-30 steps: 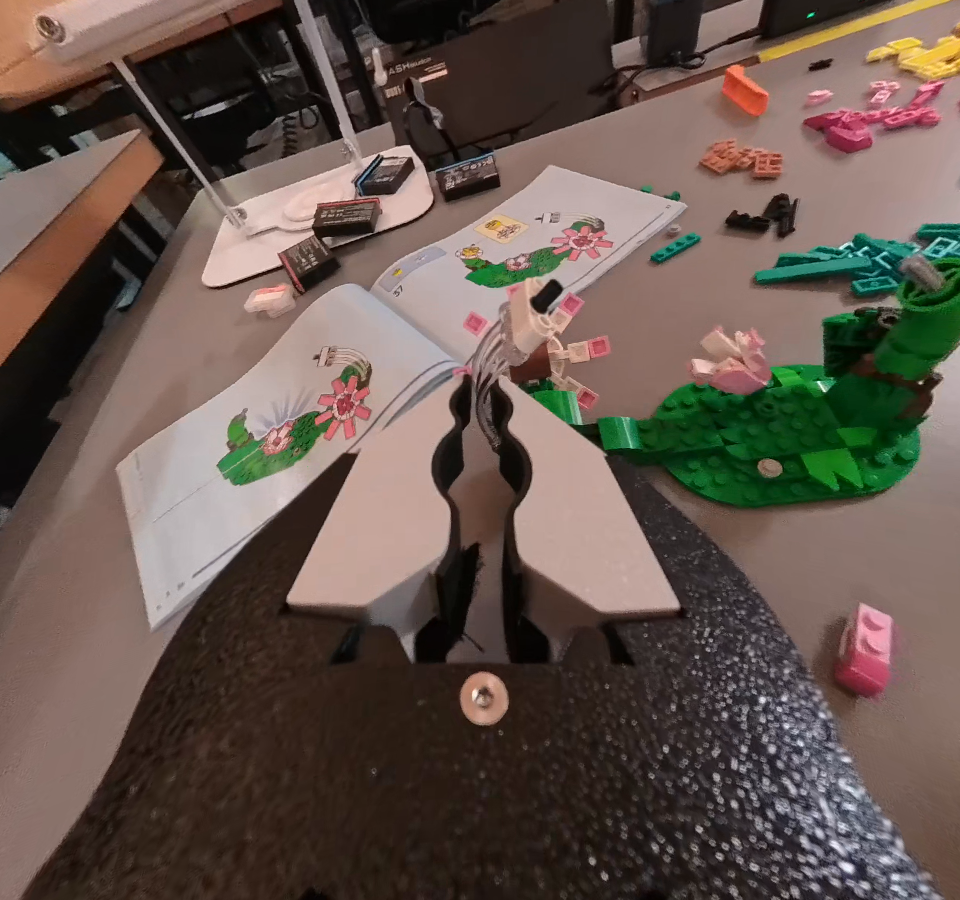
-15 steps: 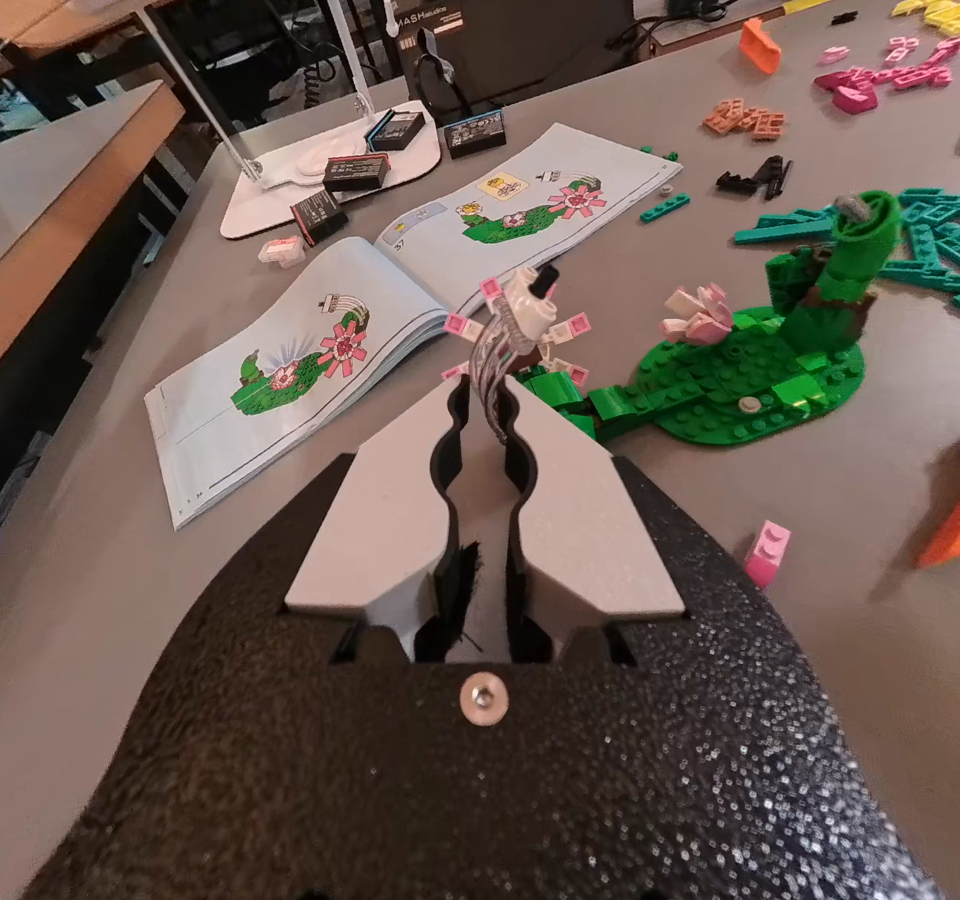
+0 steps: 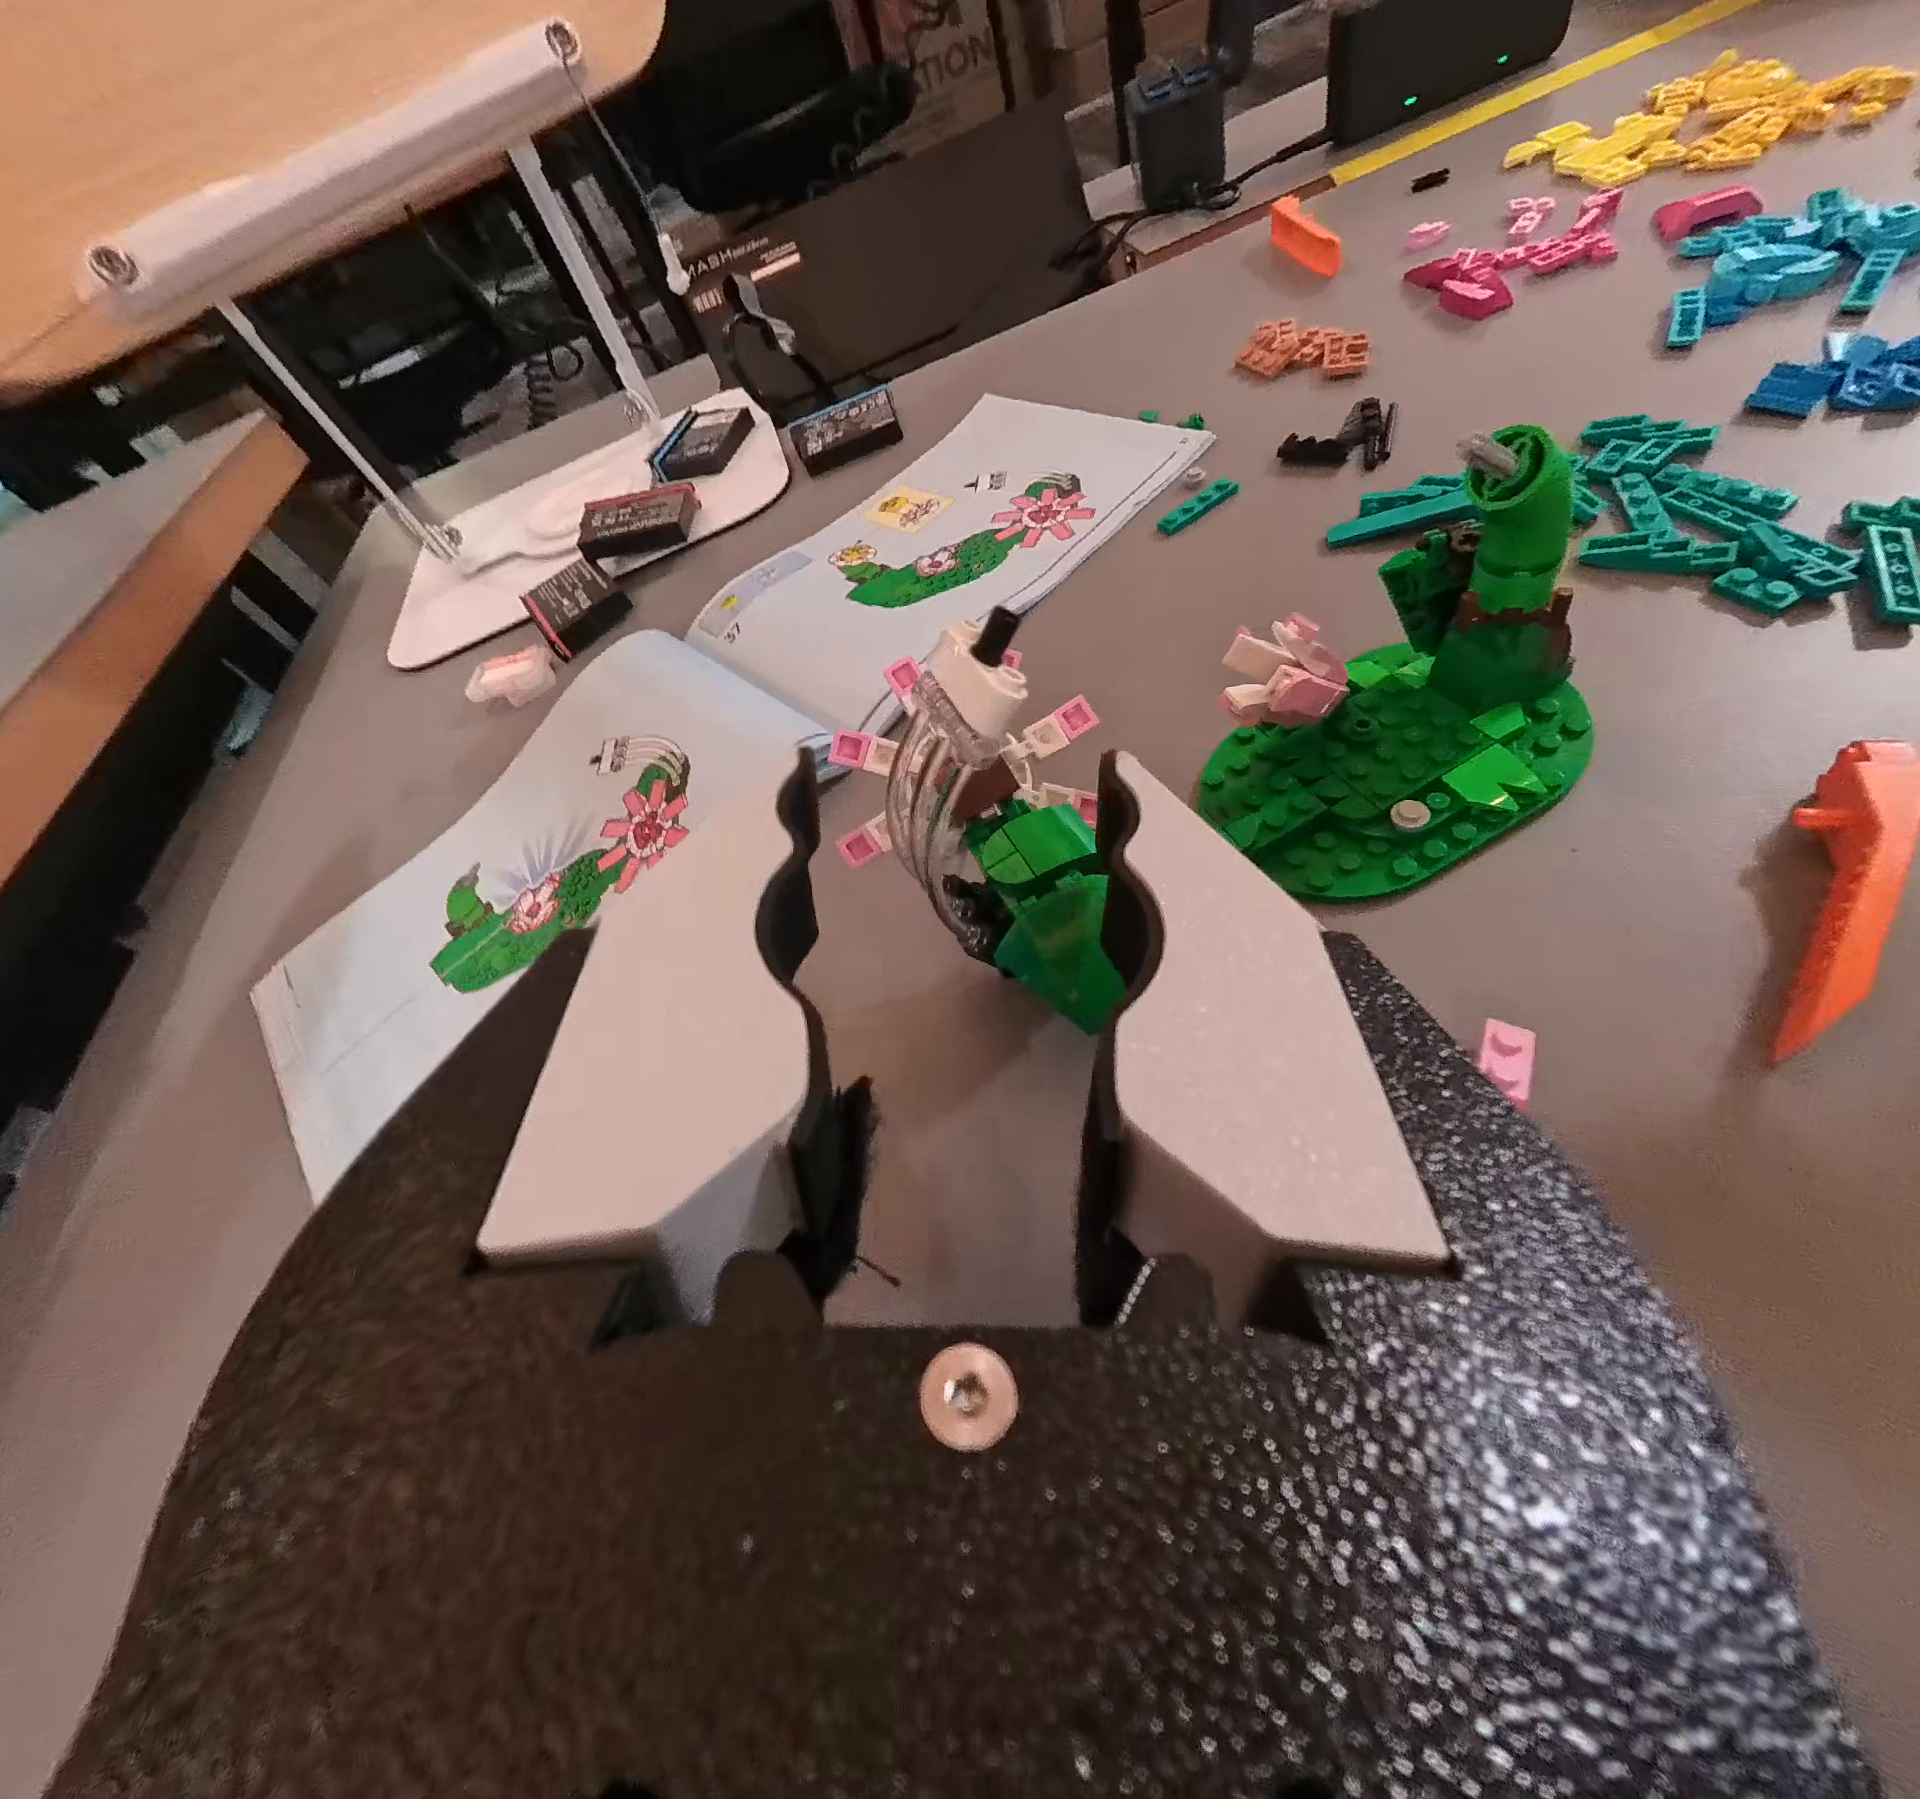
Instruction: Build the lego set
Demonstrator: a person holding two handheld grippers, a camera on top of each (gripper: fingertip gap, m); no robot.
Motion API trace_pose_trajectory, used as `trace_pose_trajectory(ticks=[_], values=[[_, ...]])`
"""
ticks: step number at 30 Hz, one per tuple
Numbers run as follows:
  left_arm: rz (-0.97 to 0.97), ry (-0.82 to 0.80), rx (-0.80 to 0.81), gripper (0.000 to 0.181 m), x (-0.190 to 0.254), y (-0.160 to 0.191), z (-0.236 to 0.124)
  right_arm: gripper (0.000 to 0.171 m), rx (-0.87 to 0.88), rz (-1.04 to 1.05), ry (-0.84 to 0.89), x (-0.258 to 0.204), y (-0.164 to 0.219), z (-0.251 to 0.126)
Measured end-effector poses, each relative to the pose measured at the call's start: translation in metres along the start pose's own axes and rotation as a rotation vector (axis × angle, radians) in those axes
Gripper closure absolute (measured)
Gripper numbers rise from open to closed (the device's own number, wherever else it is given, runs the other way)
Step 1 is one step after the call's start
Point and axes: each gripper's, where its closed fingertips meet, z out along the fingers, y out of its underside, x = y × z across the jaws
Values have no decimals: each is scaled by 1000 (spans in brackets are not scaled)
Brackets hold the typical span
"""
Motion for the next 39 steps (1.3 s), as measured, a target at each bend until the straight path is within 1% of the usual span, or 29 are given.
trace_pose_trajectory(ticks=[6, 9, 13, 17, 22, 27, 29, 31, 34, 37, 39], values=[[-10, 27, 48, 130, -1, -4, -2, 157, 14, -39, 89, 12, 0, -5], [-32, 64, 50, 125, 3, -3, -2, 157, 17, -53, 129, 18, 0, -8], [-20, 111, -12, 109, 9, 7, 0, 157, 17, -52, 137, 19, 1, -9], [14, 123, -88, 109, 7, 22, 1, 157, 15, -57, 136, 18, 1, -9], [-21, 56, -101, 115, -6, 24, 1, 157, 10, -53, 136, 18, 1, -8], [-85, -118, -156, 118, -39, 35, -4, 157, 18, -48, 144, 19, -1, -9], [-113, -166, -141, 114, -48, 33, -11, 157, 24, -44, 147, 20, -2, -10], [-141, -170, -119, 106, -49, 26, -17, 157, 33, -42, 148, 20, -4, -10], [-167, -122, -88, 94, -30, 12, -31, 157, 38, -43, 148, 20, -6, -11], [-239, -36, -17, 91, 8, -3, -45, 157, 46, -47, 148, 19, -8, -11], [-259, 33, -9, 87, 37, -7, -46, 157, 51, -52, 145, 18, -9, -11]])
